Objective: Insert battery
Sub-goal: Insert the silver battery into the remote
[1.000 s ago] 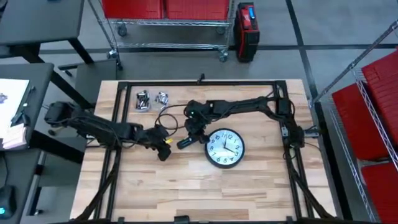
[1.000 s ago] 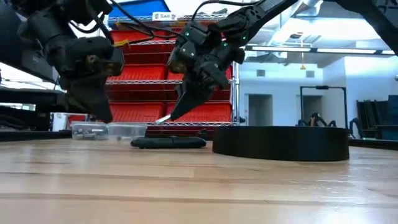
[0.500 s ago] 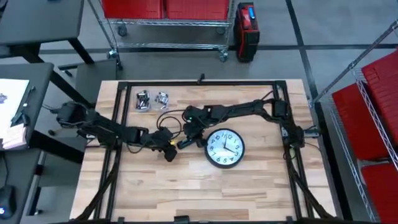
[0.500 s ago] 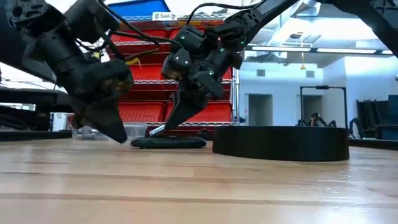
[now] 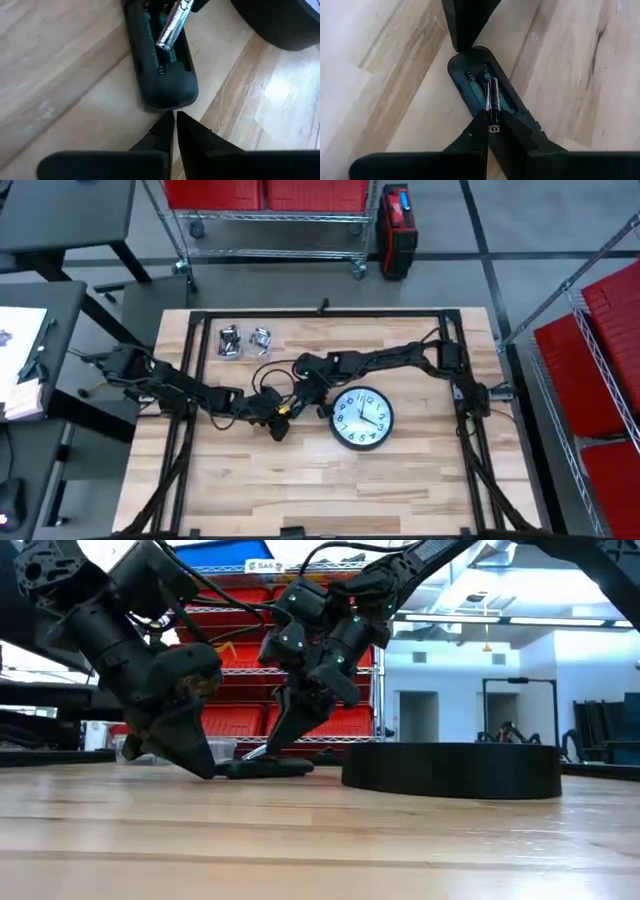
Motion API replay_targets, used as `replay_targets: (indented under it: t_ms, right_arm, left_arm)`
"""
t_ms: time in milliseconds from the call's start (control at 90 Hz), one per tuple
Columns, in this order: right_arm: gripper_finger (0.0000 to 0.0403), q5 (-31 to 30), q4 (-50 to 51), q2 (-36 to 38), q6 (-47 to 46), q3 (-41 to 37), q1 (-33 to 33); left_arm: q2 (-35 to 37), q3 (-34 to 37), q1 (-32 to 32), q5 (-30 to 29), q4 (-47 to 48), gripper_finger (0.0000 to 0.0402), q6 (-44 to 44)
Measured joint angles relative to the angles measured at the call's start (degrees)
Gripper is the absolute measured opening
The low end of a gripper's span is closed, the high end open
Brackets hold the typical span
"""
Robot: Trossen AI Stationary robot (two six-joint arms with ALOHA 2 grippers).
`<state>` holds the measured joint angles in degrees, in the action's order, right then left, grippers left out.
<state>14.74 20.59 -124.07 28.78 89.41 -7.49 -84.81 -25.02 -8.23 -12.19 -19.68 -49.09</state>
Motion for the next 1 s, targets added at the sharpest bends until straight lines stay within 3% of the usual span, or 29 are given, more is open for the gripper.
replay_targets:
  t_ms: [289,589,889,1000]
  right_arm:
    - [0.002,-0.07,0.54,0.75,-0.47,-0.03,-1.47]
    - [0.002,-2.45,3.01,11.51,1.18,-0.02,-6.39]
    - [0.002,-3.12,3.64,21.5,1.64,0.0,-14.18]
    - [0.002,-3.0,5.03,22.23,1.64,0.0,-15.21]
  left_arm:
    - [6.32,0.18,1.68,-0.05,10.35,0.0004,-0.91]
    - [11.37,-0.82,-0.16,4.76,0.94,0.0004,2.73]
    - [-2.88,-9.64,-0.96,2.71,1.75,0.0003,0.82]
    - [-7.93,-15.17,-0.92,2.67,9.8,0.0003,0.27]
